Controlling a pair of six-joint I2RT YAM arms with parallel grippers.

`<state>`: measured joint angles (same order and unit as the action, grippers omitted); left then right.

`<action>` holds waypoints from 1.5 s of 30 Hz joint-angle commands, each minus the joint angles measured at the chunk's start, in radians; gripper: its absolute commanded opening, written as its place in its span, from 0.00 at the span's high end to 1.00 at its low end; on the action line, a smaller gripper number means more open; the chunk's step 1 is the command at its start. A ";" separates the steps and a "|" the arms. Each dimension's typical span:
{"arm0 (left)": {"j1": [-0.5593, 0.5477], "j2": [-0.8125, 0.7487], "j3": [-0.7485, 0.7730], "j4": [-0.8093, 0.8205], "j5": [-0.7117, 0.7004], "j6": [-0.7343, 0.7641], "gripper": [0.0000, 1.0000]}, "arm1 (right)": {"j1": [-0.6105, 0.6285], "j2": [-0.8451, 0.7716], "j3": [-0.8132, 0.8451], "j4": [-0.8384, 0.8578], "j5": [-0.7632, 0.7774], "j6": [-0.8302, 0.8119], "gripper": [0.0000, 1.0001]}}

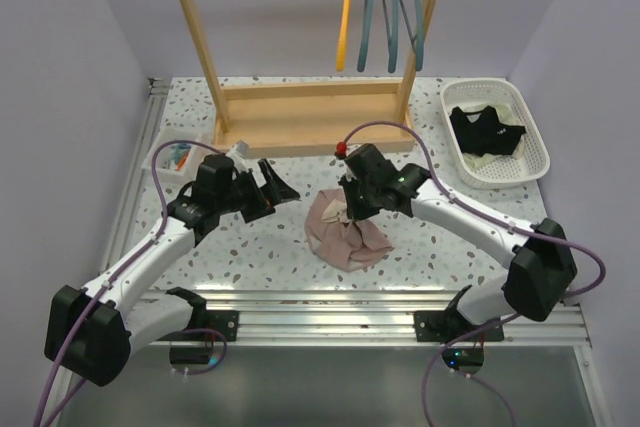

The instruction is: Remove the underwear clipped to the hanger

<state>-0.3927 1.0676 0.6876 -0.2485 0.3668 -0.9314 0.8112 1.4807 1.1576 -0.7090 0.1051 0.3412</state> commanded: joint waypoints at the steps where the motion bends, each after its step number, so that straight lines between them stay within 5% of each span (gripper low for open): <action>1: 0.009 0.009 0.006 0.061 0.029 0.020 0.00 | -0.078 -0.083 -0.096 0.170 -0.381 0.123 1.00; 7: 0.009 0.040 -0.022 0.117 0.083 0.017 0.00 | -0.141 -0.112 -0.260 0.459 -0.686 0.352 1.00; 23: -0.005 0.222 -0.137 0.373 0.231 -0.037 0.00 | -0.147 0.072 -0.177 -0.061 -0.110 0.303 1.00; 32: -0.133 0.291 -0.027 0.445 0.270 -0.095 0.00 | -0.145 0.130 -0.154 -0.092 -0.056 0.300 1.00; 37: -0.190 0.357 0.073 0.468 0.288 -0.106 0.00 | -0.147 0.133 -0.142 -0.076 -0.022 0.323 0.56; 40: -0.187 0.336 0.066 0.448 0.268 -0.090 0.00 | -0.145 0.052 -0.093 -0.133 0.060 0.351 0.41; 45: -0.178 0.308 0.046 0.400 0.245 -0.055 0.00 | -0.147 -0.035 -0.015 -0.228 0.142 0.363 0.34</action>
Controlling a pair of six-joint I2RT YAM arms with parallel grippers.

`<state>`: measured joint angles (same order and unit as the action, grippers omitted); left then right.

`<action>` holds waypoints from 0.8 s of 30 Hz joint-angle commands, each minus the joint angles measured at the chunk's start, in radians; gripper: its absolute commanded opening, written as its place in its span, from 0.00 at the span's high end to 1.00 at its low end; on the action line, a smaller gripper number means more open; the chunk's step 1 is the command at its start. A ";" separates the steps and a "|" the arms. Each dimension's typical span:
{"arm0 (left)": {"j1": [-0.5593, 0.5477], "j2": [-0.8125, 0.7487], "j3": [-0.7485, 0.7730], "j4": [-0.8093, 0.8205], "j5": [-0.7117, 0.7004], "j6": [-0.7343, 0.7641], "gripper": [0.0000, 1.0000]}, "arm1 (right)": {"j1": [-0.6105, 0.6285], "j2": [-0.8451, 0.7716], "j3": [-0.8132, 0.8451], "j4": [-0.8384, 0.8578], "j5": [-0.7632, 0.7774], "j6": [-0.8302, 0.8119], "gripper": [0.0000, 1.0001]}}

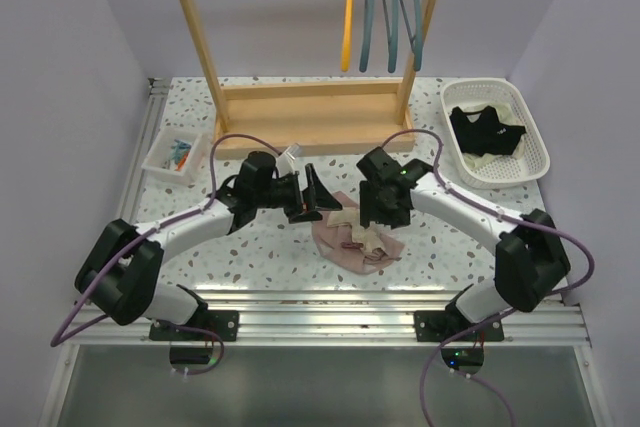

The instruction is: Remove the underwear clipped to the hanger

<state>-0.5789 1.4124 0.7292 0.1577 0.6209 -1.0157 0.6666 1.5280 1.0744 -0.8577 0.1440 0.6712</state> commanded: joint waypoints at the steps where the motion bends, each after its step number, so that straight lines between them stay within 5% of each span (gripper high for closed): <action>1: 0.011 -0.036 0.003 -0.026 -0.016 0.040 0.00 | -0.002 -0.095 0.079 -0.089 0.112 0.047 0.33; 4: 0.025 -0.050 -0.022 -0.033 -0.030 0.043 0.00 | -0.001 -0.153 0.065 -0.090 0.094 0.077 0.32; 9: 0.068 -0.082 -0.047 -0.064 -0.041 0.055 0.00 | 0.019 -0.230 -0.091 0.072 -0.167 0.195 0.42; 19: 0.114 -0.138 -0.066 -0.121 -0.058 0.081 0.00 | 0.039 -0.404 -0.439 0.489 -0.282 0.668 0.40; 24: 0.114 -0.162 -0.070 -0.153 -0.073 0.100 0.00 | 0.039 -0.382 -0.345 0.505 -0.354 0.517 0.55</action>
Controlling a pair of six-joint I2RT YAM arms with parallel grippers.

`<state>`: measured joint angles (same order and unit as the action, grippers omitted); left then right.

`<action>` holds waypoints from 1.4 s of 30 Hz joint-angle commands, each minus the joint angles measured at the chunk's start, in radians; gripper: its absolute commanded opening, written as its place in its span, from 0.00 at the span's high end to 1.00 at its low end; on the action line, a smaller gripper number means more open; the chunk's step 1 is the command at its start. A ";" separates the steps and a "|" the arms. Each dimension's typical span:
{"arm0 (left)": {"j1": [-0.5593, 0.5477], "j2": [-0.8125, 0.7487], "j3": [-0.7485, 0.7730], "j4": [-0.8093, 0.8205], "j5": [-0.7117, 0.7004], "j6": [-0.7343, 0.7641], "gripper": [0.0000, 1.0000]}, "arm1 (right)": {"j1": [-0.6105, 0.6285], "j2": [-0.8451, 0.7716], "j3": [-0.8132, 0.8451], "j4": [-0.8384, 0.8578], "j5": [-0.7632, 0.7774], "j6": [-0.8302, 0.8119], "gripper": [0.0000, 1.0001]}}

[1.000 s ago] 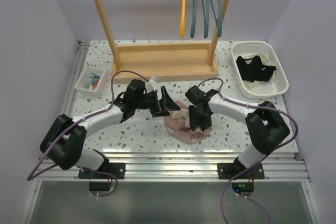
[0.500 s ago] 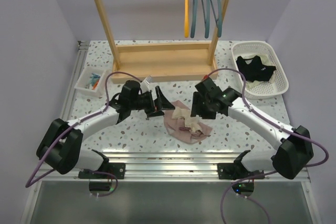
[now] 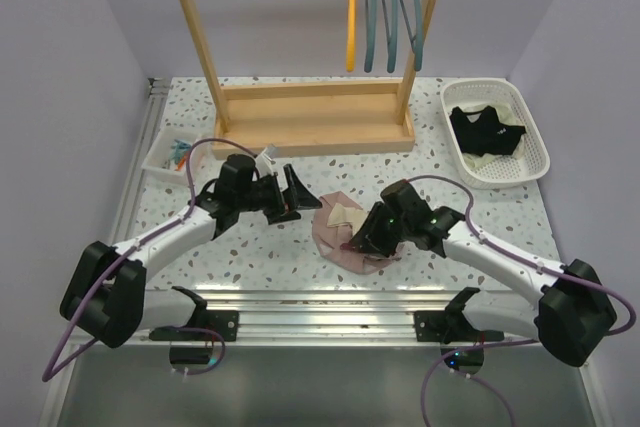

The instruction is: Remove the underwear clipped to the hanger

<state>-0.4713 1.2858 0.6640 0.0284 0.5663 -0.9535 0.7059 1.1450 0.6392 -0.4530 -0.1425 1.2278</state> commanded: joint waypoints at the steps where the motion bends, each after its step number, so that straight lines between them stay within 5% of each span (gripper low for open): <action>1: 0.008 -0.045 -0.004 -0.027 -0.022 0.041 0.00 | 0.000 0.013 0.111 0.047 -0.116 -0.069 0.62; 4: 0.010 -0.054 -0.015 -0.061 -0.025 0.047 0.00 | 0.003 0.055 0.206 -0.126 -0.097 -0.172 0.65; 8: 0.014 -0.074 -0.027 -0.070 -0.034 0.050 0.00 | 0.018 0.041 0.278 -0.210 -0.019 -0.267 0.54; 13: 0.029 -0.098 -0.033 -0.099 -0.059 0.076 0.00 | 0.121 0.125 0.438 -0.417 0.172 -0.713 0.47; 20: 0.066 -0.131 -0.035 -0.137 -0.068 0.102 0.00 | 0.125 0.119 0.335 -0.279 0.270 -0.999 0.44; 30: 0.097 -0.161 -0.037 -0.166 -0.075 0.113 0.00 | 0.127 0.200 0.280 -0.101 0.201 -1.329 0.47; 42: 0.135 -0.180 -0.055 -0.183 -0.069 0.127 0.00 | 0.190 0.235 0.261 -0.084 0.078 -1.378 0.47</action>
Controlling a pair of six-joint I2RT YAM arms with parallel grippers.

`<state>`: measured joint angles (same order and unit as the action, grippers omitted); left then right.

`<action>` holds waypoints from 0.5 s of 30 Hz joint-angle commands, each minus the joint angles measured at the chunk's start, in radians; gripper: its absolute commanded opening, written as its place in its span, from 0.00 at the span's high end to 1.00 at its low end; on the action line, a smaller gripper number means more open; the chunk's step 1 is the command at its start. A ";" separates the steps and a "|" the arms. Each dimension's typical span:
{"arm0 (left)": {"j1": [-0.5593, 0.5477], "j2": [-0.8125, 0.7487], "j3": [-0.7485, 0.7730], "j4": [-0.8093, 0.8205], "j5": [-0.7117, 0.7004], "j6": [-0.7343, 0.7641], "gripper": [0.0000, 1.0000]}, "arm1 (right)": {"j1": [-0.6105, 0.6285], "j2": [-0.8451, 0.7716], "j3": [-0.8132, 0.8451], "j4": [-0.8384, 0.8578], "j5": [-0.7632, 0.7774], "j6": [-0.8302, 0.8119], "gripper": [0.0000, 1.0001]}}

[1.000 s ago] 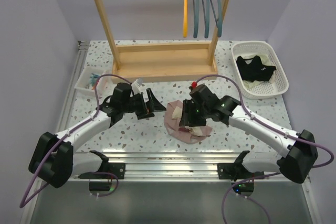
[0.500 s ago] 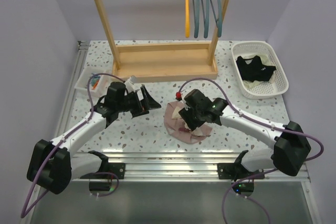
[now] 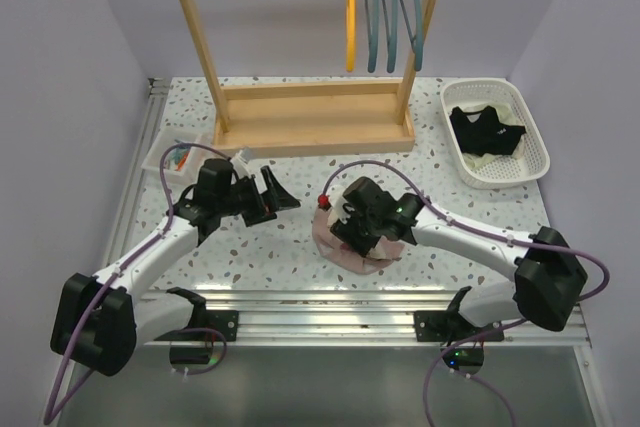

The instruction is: Remove the underwear clipped to the hanger

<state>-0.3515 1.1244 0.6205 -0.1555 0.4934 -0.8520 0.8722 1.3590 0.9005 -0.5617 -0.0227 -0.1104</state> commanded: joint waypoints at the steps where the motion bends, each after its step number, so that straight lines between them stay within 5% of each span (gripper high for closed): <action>1: 0.017 -0.017 -0.011 0.002 0.004 0.025 0.00 | 0.034 0.037 -0.002 0.025 -0.024 -0.041 0.47; 15: 0.059 -0.038 -0.033 0.004 0.028 0.024 0.00 | 0.079 0.193 -0.022 0.121 0.262 0.002 0.51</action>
<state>-0.3054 1.1069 0.6052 -0.1581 0.4984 -0.8471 0.9535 1.5414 0.8635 -0.4942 0.1173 -0.1219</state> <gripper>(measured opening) 0.998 0.498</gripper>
